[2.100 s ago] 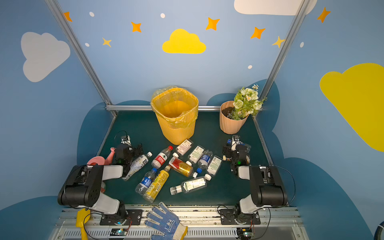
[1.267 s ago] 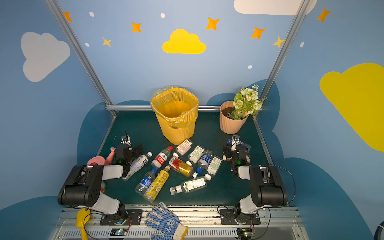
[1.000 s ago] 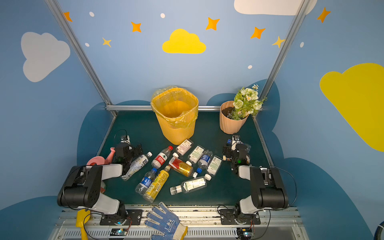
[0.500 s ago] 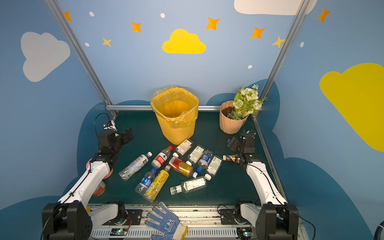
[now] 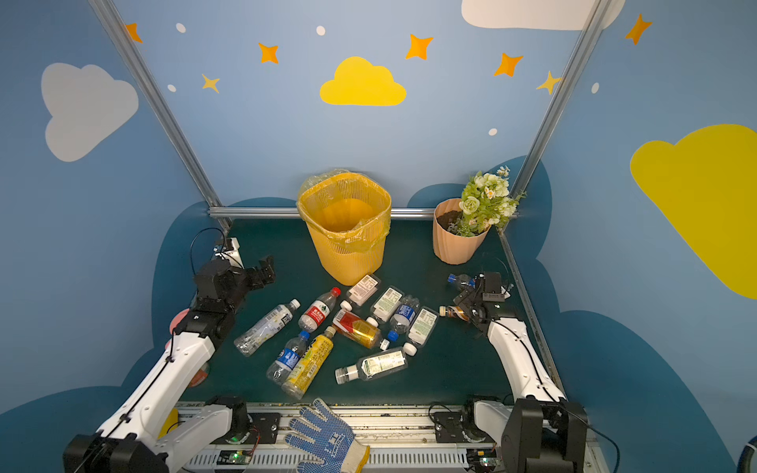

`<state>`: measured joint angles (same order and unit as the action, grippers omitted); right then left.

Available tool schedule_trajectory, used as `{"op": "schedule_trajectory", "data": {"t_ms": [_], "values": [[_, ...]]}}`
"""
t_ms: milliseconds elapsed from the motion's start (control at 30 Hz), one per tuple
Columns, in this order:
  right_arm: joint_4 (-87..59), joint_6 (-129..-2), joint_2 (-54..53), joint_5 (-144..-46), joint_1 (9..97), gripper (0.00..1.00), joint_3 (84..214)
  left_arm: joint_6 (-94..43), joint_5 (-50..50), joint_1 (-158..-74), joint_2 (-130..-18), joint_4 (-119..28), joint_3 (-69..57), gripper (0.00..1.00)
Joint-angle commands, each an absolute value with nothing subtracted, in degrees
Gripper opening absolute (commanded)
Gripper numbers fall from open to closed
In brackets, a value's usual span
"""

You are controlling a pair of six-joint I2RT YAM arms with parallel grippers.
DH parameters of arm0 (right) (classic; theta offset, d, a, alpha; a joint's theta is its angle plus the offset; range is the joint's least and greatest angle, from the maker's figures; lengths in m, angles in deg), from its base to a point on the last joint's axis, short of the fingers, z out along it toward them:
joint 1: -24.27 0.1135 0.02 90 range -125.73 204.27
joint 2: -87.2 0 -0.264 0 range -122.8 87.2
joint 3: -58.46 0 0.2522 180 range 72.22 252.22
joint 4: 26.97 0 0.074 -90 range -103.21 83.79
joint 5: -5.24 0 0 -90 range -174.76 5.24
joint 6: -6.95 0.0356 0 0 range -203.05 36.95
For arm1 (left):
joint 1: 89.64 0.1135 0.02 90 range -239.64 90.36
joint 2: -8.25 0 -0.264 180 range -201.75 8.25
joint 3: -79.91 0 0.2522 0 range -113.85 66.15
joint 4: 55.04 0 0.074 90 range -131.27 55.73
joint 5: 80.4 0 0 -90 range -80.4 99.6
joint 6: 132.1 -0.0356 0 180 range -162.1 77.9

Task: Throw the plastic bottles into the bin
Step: 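Reach the right gripper to the brown coffee bottle and grasp it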

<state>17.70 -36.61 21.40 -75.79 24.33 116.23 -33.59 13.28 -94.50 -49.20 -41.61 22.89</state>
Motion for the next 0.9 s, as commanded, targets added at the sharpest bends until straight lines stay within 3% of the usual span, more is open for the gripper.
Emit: {"op": "schedule_trajectory", "data": {"t_ms": [0,867], "values": [[18.7,-35.2,18.7,-75.8,23.6,0.91,116.4,-34.8,12.3,-94.8,-49.5,-41.3,23.6,1.0],[13.8,-29.1,4.9,-77.1,17.6,0.83,118.3,-35.9,10.8,-94.9,-50.6,-40.2,23.3,1.0]]}}
